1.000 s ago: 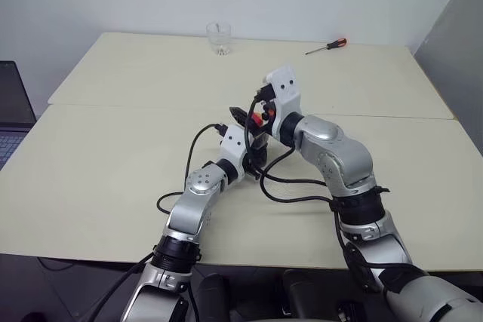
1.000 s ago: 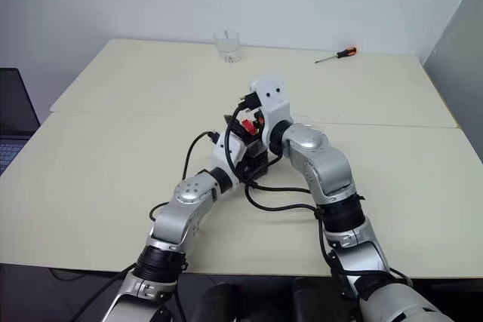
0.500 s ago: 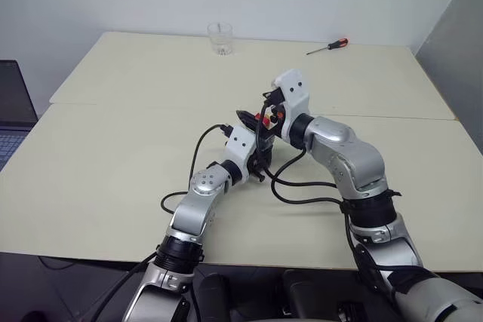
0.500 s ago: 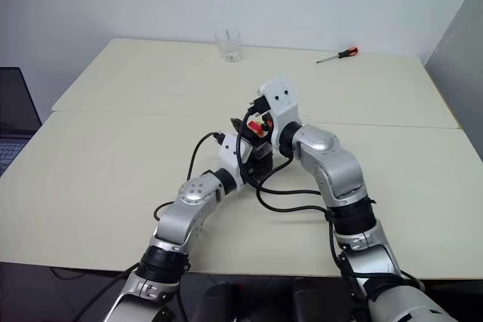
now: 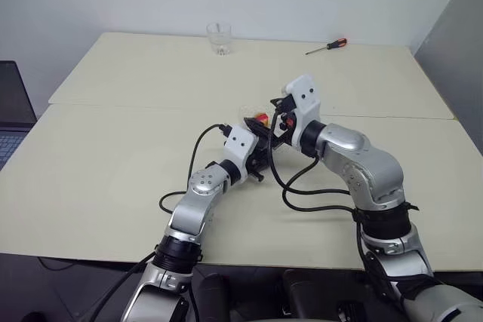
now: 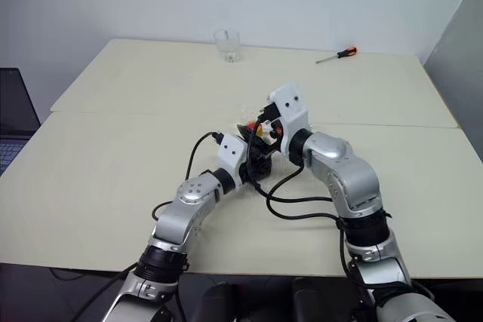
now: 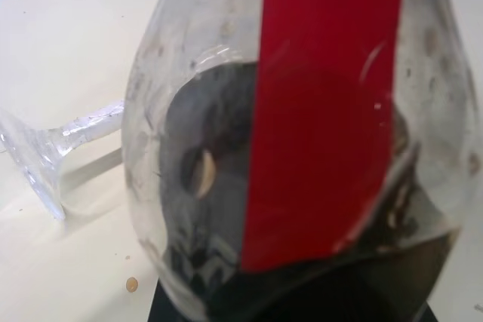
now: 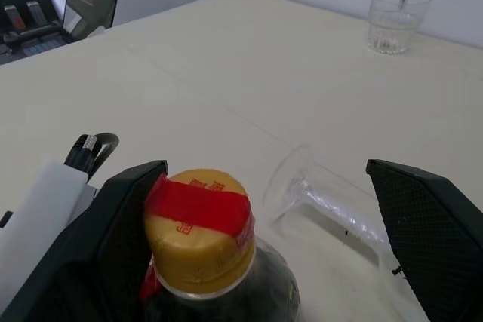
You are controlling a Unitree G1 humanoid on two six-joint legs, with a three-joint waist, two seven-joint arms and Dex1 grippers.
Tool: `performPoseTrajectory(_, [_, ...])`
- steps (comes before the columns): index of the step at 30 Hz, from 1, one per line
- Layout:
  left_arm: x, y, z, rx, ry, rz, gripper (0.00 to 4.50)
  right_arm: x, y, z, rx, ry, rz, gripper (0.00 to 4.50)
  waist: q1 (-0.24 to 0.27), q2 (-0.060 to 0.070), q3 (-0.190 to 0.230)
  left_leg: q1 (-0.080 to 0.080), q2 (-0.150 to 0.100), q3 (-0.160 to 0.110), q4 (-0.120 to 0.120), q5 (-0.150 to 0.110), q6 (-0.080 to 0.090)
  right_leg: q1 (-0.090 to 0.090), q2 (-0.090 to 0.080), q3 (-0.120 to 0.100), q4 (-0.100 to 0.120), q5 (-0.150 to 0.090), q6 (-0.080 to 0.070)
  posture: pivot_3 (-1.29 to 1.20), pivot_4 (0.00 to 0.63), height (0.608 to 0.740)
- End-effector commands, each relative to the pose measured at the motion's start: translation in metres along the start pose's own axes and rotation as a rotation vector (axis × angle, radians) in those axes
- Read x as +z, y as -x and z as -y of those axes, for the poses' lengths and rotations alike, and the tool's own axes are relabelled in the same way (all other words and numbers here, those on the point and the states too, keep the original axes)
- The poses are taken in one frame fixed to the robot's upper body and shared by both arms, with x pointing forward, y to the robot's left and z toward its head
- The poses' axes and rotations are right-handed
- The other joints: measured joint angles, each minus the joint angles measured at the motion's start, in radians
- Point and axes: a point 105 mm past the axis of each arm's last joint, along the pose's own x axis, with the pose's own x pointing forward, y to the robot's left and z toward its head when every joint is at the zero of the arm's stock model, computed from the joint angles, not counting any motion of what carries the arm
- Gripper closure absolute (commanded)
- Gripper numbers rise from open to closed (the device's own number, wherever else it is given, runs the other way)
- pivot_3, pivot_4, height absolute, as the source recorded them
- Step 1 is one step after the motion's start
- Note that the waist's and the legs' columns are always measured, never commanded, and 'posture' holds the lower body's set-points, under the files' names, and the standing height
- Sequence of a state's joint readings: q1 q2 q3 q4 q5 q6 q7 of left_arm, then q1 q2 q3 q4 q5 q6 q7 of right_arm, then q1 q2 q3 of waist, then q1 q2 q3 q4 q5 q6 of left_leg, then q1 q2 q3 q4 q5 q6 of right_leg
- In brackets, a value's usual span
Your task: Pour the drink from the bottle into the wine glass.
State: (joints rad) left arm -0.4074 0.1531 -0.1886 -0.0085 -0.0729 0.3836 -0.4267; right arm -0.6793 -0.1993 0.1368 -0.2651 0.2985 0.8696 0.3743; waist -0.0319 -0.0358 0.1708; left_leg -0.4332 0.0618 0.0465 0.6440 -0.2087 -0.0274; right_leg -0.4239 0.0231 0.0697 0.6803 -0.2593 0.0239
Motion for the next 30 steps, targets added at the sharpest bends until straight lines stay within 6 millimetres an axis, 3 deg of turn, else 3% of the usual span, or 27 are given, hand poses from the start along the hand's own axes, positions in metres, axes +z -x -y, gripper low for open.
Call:
performPoseTrajectory(1, [0.025, 0.001, -0.001, -0.002, -0.032, 0.086, 3.73, 0.015, 0.011, 0.004, -0.012, 0.017, 0.055, 0.00, 0.000, 0.000, 0.000, 0.000, 0.000, 0.000, 0.000, 0.000, 0.000, 0.000, 0.000, 0.000, 0.000, 0.000, 0.000, 0.00, 0.150, 0.740])
performPoseTrajectory(19, [0.024, 0.001, -0.001, -0.006, -0.035, 0.081, 3.73, 0.002, 0.031, 0.007, -0.001, 0.025, 0.006, 0.00, 0.000, 0.000, 0.000, 0.000, 0.000, 0.000, 0.000, 0.000, 0.000, 0.000, 0.000, 0.000, 0.000, -0.001, 0.001, 0.00, 0.150, 0.740])
performPoseTrajectory(27, [0.023, 0.001, -0.002, -0.008, -0.036, 0.078, 3.73, 0.005, 0.041, -0.016, 0.158, 0.004, 0.013, 0.00, -0.001, 0.000, 0.000, 0.000, 0.000, 0.000, 0.000, 0.000, 0.000, 0.000, 0.000, 0.000, 0.000, -0.001, 0.001, 0.00, 0.150, 0.740])
performPoseTrajectory(30, [0.023, 0.001, -0.002, -0.007, -0.037, 0.079, 3.73, 0.009, 0.038, -0.014, 0.144, 0.006, 0.028, 0.00, -0.001, 0.000, 0.000, 0.000, 0.000, -0.001, 0.000, 0.000, 0.000, 0.000, 0.001, 0.000, 0.000, -0.001, 0.001, 0.00, 0.150, 0.740])
